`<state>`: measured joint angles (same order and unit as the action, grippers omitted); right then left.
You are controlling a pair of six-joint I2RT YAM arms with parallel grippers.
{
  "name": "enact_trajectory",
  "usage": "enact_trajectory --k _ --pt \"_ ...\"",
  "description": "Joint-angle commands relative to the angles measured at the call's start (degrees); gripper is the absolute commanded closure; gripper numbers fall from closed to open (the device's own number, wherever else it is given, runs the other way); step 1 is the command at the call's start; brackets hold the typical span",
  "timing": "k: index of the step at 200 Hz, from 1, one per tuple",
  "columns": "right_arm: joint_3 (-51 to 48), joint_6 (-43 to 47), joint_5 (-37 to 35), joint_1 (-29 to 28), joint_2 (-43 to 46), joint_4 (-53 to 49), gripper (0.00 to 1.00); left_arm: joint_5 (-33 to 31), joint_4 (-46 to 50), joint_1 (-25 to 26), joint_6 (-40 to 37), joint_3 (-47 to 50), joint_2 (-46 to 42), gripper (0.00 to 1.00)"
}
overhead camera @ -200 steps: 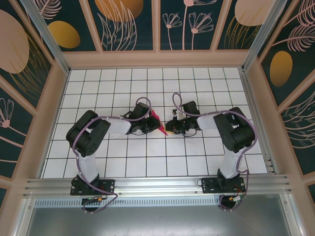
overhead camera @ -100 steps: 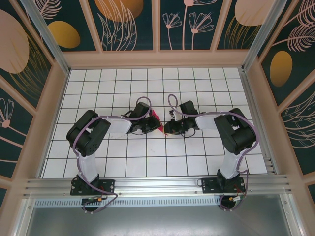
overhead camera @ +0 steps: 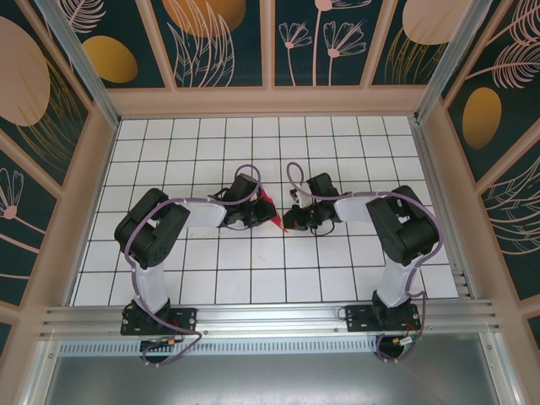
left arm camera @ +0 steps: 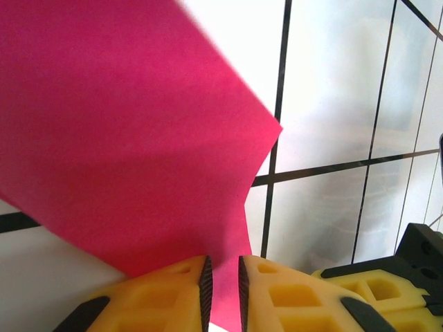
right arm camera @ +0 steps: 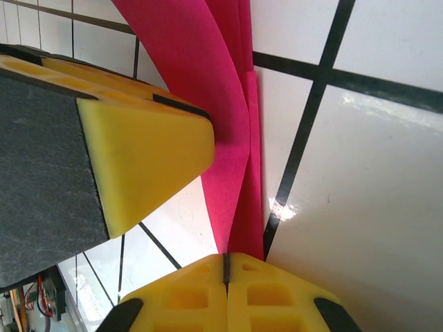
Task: Fold a paper plane with a square sheet of paper (pick it up from the middle)
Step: Fold the wing for the fifth time at the center of the table.
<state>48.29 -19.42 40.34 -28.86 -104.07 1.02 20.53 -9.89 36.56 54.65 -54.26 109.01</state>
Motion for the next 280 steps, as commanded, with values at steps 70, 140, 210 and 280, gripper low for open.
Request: enact_trajectory --k 70,140,210,280 --pt "-2.4 -7.3 7.0 2.6 -2.0 7.1 1.0 4.9 -13.3 -0.2 -0.9 6.2 -4.2 0.76" --pt "-3.0 -11.0 7.0 3.9 -4.0 8.4 1.0 5.6 -15.7 1.4 -0.3 6.2 -1.3 0.79" --pt "-3.1 -12.7 6.5 4.6 -5.1 8.0 1.0 4.1 -13.8 1.4 -1.0 6.5 -0.3 0.81" --pt "-3.2 -12.9 6.5 4.7 -5.1 7.5 1.0 0.2 -6.8 1.4 -1.4 2.7 2.6 0.83"
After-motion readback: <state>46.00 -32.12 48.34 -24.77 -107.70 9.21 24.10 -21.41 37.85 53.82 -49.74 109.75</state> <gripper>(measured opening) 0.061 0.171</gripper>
